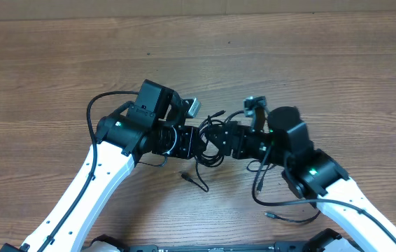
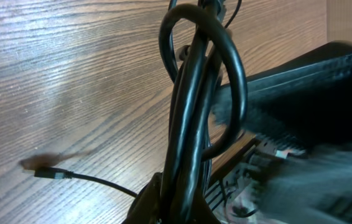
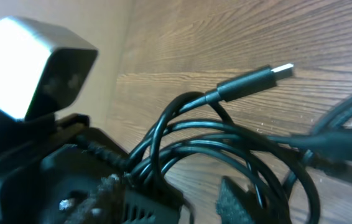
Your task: Untangle cables
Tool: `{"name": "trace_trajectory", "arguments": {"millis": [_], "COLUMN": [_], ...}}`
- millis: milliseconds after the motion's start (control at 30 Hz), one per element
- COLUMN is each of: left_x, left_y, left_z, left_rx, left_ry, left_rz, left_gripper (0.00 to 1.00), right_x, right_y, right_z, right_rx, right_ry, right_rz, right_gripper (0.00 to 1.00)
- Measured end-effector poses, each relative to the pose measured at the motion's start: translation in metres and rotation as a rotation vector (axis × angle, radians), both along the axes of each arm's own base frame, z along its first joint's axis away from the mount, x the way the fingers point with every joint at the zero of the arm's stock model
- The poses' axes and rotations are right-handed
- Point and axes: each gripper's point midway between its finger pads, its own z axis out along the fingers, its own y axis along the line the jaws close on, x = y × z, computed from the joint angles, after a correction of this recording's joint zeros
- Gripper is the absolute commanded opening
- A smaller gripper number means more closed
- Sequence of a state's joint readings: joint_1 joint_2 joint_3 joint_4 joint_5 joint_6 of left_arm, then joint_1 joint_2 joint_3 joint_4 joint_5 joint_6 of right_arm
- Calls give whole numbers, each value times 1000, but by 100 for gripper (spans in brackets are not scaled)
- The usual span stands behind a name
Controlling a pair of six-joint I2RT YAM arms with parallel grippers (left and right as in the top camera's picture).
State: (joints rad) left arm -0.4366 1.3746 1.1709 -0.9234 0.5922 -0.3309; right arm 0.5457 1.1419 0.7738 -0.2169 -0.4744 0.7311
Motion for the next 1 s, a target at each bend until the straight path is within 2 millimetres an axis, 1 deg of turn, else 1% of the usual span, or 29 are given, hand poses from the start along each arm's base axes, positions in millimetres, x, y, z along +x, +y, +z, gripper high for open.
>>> {"name": "trace_trajectory", "arguments": {"millis": [100, 133, 200, 233, 433, 567, 633, 700, 800, 867, 900, 1000], "left_x": [0, 0, 2, 2, 0, -3, -2, -1, -2, -4, -4, -1], "left_y": [0, 0, 2, 2, 2, 9, 13, 19, 24, 28, 30, 36], "left_z": [0, -1, -2, -2, -5, -12, -16, -19, -22, -25, -26, -28], "left_rx": [0, 3, 12, 18, 41, 105, 141, 173, 203, 229, 245, 276], "left_ry": [12, 15, 16, 14, 9, 8, -1, -4, -5, -3, -3, -18], "left_rz": [13, 20, 33, 37, 30, 39, 46, 57, 60, 60, 64, 78], "left_gripper": [4, 4, 4, 4, 4, 4, 4, 4, 4, 4, 4, 5], "right_x": [7, 10, 16, 17, 21, 21, 22, 25, 30, 35, 36, 34], "right_y": [5, 7, 9, 11, 15, 19, 14, 2, -25, -51, -68, -105], "right_z": [-14, -17, -17, -17, -13, 4, 13, 26, 44, 59, 64, 68], "right_rx": [-16, -11, 2, 9, 41, 113, 146, 177, 200, 213, 213, 204], "right_ry": [32, 45, 45, 43, 44, 20, 10, -7, -38, -71, -79, -61], "right_rz": [-18, -29, -39, -42, -47, 6, 22, 13, -40, -105, -152, -262], "right_gripper": [32, 28, 11, 4, 4, 4, 4, 4, 4, 4, 4, 4]}}
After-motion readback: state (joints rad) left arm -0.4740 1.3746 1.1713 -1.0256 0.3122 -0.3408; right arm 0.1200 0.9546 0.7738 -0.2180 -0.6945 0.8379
